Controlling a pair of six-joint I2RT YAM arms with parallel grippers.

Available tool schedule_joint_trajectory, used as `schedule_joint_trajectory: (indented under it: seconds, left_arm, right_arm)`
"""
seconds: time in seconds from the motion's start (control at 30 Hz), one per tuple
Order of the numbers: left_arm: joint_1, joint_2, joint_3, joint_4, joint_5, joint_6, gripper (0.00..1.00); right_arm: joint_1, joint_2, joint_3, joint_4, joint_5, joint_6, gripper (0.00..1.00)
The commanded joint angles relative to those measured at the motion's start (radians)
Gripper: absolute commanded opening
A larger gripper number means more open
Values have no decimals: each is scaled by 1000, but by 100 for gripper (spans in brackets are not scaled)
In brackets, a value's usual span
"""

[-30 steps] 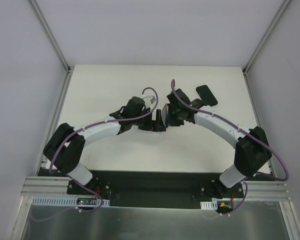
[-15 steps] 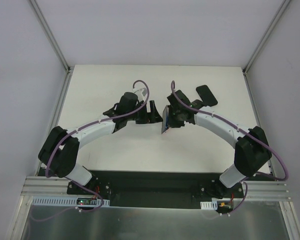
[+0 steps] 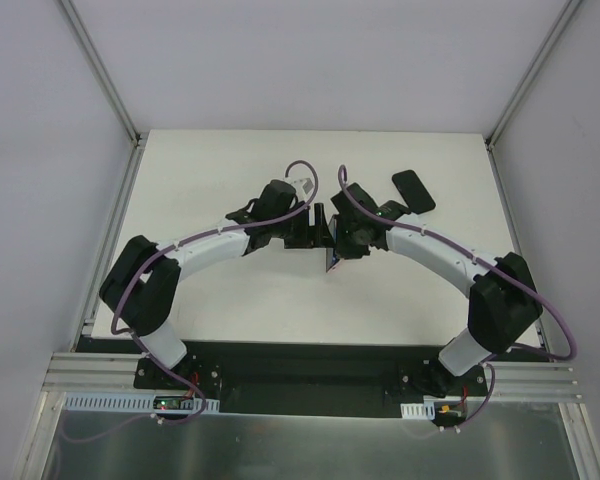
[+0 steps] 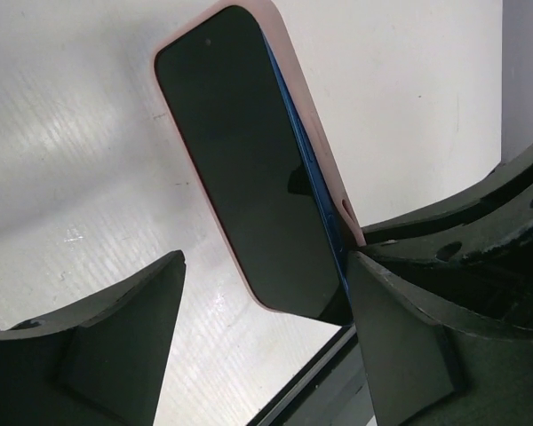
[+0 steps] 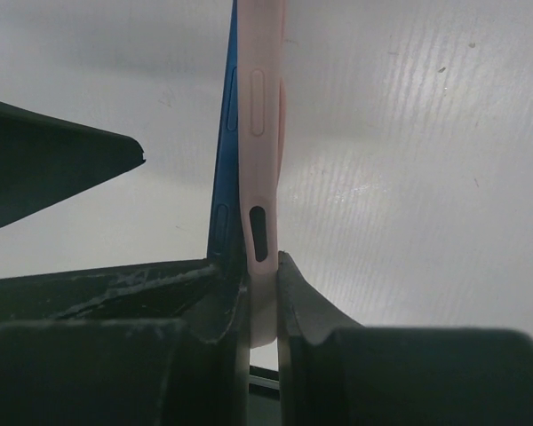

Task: Take the phone out of the phone case
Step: Remove the phone case from the phone.

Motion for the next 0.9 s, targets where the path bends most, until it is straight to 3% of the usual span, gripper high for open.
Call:
schedule_joint_trajectory:
  seconds: [0.0, 0.4, 0.67, 0.87]
  left_arm:
    - [-24, 39, 52, -44, -18, 36, 70]
    - [-38, 92, 77, -72, -10, 30, 72]
    - [-39, 124, 57, -87, 0, 30, 72]
    - [-46, 181, 35, -82, 19, 15, 67]
  right_arm:
    - [13, 4, 71, 2, 18, -12, 1]
    - [32, 10, 87, -12, 76, -38, 1]
    - [75, -13, -50, 184, 96, -173, 1]
    - [107, 0, -59, 275, 84, -264, 1]
